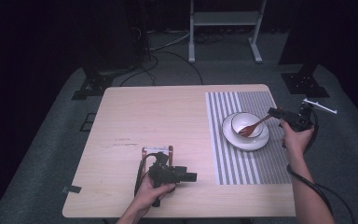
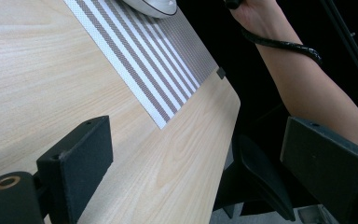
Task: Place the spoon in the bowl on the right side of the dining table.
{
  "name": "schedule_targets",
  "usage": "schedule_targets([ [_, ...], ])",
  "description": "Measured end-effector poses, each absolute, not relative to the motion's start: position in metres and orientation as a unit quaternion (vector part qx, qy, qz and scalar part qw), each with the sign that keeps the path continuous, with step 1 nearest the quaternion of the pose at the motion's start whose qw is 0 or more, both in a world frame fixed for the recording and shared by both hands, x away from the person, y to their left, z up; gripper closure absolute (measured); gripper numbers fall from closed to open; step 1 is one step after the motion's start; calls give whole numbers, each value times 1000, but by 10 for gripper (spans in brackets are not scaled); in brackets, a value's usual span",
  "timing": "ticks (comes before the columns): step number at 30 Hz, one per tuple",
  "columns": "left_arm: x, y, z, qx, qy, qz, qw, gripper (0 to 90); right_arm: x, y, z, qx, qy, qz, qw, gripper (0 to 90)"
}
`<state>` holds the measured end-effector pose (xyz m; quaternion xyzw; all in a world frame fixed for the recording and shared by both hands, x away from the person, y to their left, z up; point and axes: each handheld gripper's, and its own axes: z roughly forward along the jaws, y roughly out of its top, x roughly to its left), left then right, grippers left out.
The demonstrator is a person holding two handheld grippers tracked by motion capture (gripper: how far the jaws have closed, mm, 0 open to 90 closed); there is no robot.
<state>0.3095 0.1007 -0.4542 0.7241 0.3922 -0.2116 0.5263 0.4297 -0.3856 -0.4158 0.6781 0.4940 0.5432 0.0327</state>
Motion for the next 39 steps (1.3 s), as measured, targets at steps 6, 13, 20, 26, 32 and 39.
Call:
schedule_targets([
  [6, 309, 101, -455, 726, 391, -210, 525, 79, 425, -383, -423, 675, 498, 544, 26, 591],
  [13, 309, 102, -455, 727, 392, -209, 524, 79, 418, -384, -428, 673, 499, 545, 18, 583],
  [20, 309, 102, -455, 727, 393, -208, 523, 79, 409, -381, -433, 663, 512, 546, 12, 539],
  [26, 308, 103, -454, 727, 392, -206, 525, 79, 398, -378, -434, 653, 523, 548, 10, 520],
  [32, 309, 104, -454, 727, 393, -203, 525, 79, 389, -374, -434, 643, 534, 549, 7, 513],
  [39, 309, 104, -454, 728, 393, -201, 525, 79, 379, -367, -434, 631, 546, 551, 4, 503],
])
